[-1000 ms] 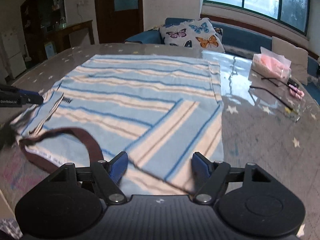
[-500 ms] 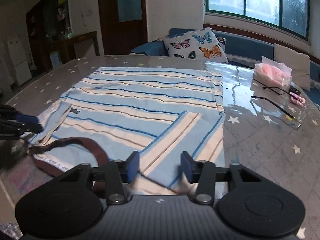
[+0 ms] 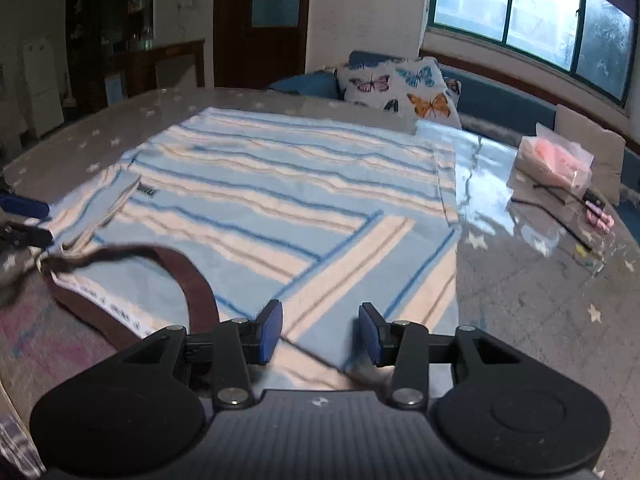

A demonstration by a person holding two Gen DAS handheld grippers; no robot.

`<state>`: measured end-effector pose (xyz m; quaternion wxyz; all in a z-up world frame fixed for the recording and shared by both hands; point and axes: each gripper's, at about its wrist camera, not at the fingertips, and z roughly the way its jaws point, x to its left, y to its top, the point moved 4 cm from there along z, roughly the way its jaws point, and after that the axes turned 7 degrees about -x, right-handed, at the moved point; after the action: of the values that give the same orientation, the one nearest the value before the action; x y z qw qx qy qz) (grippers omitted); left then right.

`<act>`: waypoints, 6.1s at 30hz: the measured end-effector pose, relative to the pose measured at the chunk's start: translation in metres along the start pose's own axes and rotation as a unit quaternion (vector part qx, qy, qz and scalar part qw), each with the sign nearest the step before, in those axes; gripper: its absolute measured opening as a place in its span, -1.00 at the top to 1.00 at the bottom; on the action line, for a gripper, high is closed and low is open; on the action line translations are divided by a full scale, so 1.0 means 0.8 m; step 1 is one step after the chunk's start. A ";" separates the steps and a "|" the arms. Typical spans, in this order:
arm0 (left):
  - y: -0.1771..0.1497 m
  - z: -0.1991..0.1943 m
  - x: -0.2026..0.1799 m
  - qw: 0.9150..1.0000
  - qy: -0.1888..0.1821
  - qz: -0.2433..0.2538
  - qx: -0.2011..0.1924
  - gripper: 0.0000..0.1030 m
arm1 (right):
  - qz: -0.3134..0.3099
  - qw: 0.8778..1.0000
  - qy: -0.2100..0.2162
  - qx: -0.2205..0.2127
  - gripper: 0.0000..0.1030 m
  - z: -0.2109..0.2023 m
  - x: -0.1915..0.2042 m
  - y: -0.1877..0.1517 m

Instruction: Fold clothes

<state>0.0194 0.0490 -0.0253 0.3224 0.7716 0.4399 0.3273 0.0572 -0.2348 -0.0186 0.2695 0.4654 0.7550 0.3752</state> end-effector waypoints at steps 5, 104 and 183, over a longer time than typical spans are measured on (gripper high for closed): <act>-0.005 -0.005 -0.020 0.998 -0.022 0.058 -0.008 0.05 | -0.020 1.000 0.005 0.003 0.03 -0.017 -0.003 0.001; 0.174 0.116 0.098 0.994 0.070 0.068 -0.053 0.91 | -0.020 0.998 0.022 -0.060 0.92 0.039 -0.050 0.170; 0.125 0.261 0.204 0.981 0.167 -0.077 0.069 -1.00 | 0.151 0.987 -0.061 -0.015 0.49 0.178 -0.157 0.107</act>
<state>0.2961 0.1099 -0.0316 0.2153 0.6903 0.5671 0.3943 0.2606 -0.2793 -0.0232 0.2621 0.5919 0.6528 0.3935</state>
